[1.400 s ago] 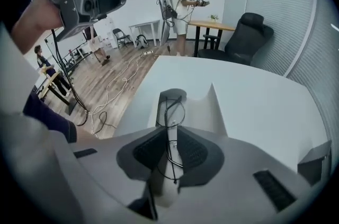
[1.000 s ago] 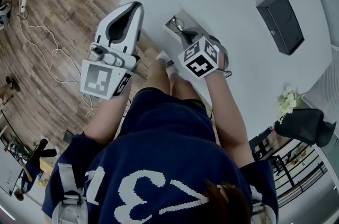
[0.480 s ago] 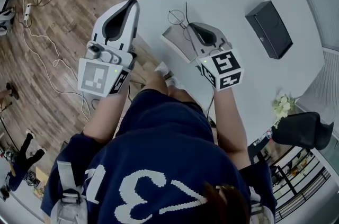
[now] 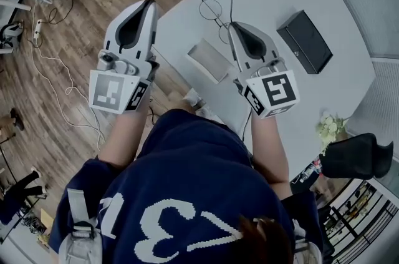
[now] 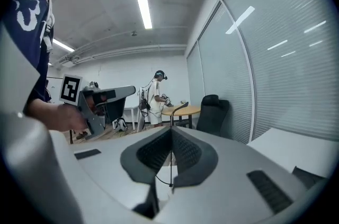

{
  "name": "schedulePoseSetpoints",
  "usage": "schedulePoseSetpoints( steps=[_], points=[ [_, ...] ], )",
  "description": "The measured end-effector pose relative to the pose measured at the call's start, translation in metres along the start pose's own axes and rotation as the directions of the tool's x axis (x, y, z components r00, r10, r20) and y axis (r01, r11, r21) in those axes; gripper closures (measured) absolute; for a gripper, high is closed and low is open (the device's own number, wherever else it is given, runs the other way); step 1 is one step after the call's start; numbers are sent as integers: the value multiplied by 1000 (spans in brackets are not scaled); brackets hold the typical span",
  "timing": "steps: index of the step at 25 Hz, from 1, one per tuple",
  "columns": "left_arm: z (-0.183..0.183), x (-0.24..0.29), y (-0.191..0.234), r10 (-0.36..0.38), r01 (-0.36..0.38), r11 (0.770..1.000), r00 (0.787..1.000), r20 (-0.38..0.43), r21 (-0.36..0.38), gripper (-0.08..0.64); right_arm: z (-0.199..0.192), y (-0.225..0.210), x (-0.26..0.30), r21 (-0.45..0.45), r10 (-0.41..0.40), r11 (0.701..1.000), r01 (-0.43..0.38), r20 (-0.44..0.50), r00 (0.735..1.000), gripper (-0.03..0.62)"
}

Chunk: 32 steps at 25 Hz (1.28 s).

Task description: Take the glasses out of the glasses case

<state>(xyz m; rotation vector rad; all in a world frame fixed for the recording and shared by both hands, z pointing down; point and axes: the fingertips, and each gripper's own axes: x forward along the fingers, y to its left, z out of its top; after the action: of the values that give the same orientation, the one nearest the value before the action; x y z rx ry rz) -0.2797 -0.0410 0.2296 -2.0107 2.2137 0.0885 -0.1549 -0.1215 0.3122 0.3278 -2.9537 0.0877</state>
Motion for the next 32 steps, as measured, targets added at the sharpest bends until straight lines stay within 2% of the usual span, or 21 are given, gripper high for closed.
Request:
schedulePoseSetpoints(
  steps=[6, 11, 13, 18, 23, 26, 29, 32],
  points=[
    [9, 18, -29, -56, 56, 998, 998, 16, 4, 540, 23, -17, -33, -6, -55, 998, 56, 77, 996, 568],
    [9, 34, -38, -153, 153, 988, 988, 37, -11, 540, 32, -24, -50, 8, -166, 986, 166, 96, 981, 568],
    [8, 48, -61, -213, 214, 977, 976, 46, -20, 540, 31, -37, -73, 20, -227, 974, 226, 99, 969, 568],
    [4, 91, -162, -394, 398, 916, 916, 70, -56, 540, 14, -86, -170, 65, -411, 912, 406, 101, 906, 568],
    [16, 85, -187, -511, 520, 851, 852, 116, -72, 540, 20, -71, -212, 65, -549, 836, 545, 96, 831, 568],
    [13, 87, -212, -575, 587, 805, 808, 123, -90, 540, 13, -69, -237, 76, -617, 787, 612, 77, 783, 568],
    [1, 99, -255, -621, 628, 771, 778, 95, -106, 540, -17, -88, -269, 109, -662, 747, 656, 18, 750, 568],
    [-14, 101, -280, -646, 649, 752, 760, 64, -119, 540, -62, -100, -286, 145, -689, 708, 692, -78, 721, 568]
  ],
)
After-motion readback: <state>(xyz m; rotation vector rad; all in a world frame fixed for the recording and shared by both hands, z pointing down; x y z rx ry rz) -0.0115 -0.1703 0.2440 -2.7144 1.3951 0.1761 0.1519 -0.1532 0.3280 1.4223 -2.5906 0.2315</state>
